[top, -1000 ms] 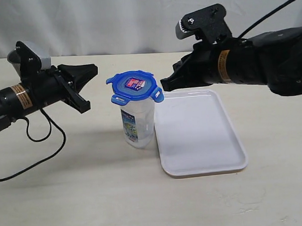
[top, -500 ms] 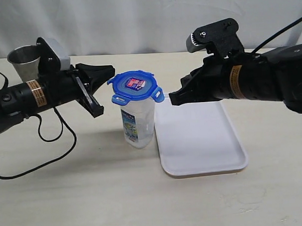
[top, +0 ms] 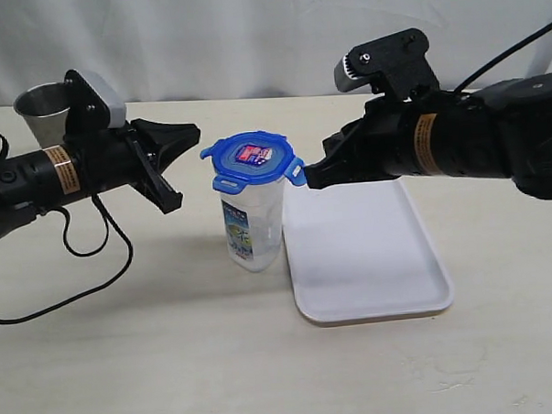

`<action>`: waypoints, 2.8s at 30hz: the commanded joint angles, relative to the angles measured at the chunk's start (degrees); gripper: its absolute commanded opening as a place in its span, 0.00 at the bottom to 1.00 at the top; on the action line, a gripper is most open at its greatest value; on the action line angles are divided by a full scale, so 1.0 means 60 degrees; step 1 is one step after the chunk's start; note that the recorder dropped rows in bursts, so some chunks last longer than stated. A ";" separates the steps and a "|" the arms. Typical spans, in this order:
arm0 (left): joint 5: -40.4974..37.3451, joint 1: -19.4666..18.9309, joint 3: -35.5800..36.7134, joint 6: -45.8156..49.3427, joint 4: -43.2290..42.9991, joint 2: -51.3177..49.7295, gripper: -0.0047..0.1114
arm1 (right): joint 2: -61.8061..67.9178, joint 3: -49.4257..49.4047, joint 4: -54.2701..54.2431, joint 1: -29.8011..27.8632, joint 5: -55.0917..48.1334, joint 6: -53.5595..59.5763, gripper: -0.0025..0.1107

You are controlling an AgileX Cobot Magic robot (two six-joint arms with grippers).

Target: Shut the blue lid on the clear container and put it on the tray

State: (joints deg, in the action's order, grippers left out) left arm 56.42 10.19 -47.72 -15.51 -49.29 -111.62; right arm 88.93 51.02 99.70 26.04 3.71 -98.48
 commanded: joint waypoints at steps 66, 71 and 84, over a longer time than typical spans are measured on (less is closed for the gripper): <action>0.2257 -0.0690 0.0146 -0.0667 -0.2780 0.0080 0.04 | 0.0535 0.0694 0.0041 0.0014 0.1409 -0.0201 0.06; 0.2257 -0.0690 0.0146 -0.0667 -0.2875 0.0210 0.04 | 0.0535 0.0694 0.0041 0.0014 0.1146 -0.0032 0.06; 0.2257 -0.0690 0.0210 -0.0667 -0.3224 0.0426 0.04 | 0.0519 0.1307 0.0041 0.0014 0.1687 0.0247 0.06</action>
State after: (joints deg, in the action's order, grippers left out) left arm 69.55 5.90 -46.85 -19.50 -68.62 -109.46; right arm 92.17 57.80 99.70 26.15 13.00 -97.68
